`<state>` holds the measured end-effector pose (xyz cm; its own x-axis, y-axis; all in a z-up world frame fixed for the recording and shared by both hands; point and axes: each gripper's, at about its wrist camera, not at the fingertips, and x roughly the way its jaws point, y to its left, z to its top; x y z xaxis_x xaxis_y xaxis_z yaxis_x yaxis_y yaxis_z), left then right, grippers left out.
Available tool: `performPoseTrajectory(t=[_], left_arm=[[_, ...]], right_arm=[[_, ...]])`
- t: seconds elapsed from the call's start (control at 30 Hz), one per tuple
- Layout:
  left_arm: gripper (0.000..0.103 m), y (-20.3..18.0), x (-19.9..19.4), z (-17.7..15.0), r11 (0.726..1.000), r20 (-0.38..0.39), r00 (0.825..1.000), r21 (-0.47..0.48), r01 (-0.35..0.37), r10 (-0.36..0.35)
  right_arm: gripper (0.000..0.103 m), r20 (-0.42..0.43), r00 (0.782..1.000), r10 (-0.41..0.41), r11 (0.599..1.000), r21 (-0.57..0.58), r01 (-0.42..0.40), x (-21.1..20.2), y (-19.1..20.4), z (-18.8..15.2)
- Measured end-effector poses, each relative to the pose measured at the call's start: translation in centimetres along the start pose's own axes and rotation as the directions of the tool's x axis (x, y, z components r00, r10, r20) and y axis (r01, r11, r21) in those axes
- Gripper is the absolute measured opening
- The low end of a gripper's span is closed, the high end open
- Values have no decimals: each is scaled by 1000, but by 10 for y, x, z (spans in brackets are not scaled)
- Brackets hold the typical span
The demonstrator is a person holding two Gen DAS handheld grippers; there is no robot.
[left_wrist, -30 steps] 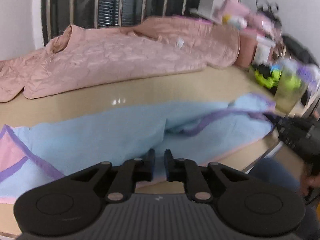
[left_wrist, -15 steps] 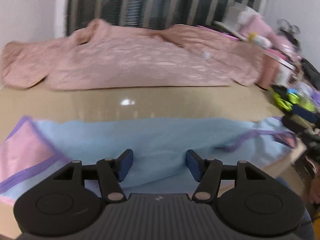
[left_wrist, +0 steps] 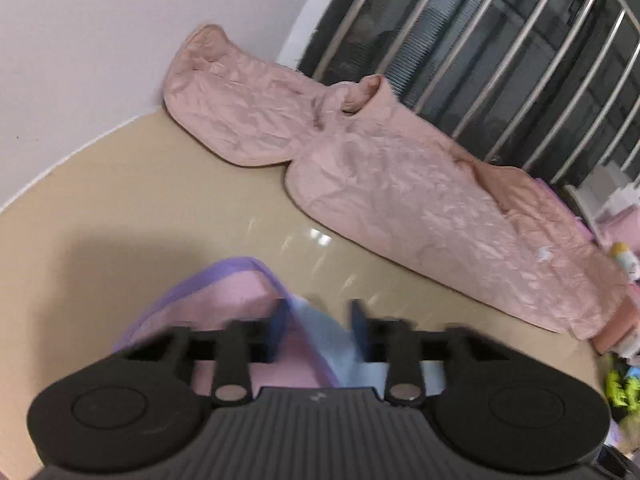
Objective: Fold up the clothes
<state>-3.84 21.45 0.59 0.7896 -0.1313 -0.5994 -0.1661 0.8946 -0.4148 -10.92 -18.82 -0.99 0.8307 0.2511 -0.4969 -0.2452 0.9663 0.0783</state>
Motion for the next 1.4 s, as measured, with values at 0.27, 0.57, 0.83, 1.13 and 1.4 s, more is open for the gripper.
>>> performPoseTrajectory(t=[0.27, 0.57, 0.83, 1.13, 1.4], left_arm=[[3, 20, 6, -6, 994, 62, 996, -99, -54, 60], [44, -52, -54, -25, 999, 175, 985, 31, -17, 11], [54, -184, -27, -101, 924, -49, 965, 283, 259, -256], [53, -202, -9, -134, 911, -125, 981, 369, 182, -146], [63, -167, -31, -106, 951, -92, 978, 234, 204, -187]], right_arm=[[48, 18, 1000, -16, 1000, -10, 16, -6, 0, -4], [84, 43, 984, -174, 971, 173, 164, -56, -49, 3], [84, -29, 968, -250, 875, 421, 239, -65, -99, -4], [52, 6, 971, -238, 932, 283, 226, -48, -67, -19], [13, 166, 930, -328, 940, -38, 339, -55, -9, -6]])
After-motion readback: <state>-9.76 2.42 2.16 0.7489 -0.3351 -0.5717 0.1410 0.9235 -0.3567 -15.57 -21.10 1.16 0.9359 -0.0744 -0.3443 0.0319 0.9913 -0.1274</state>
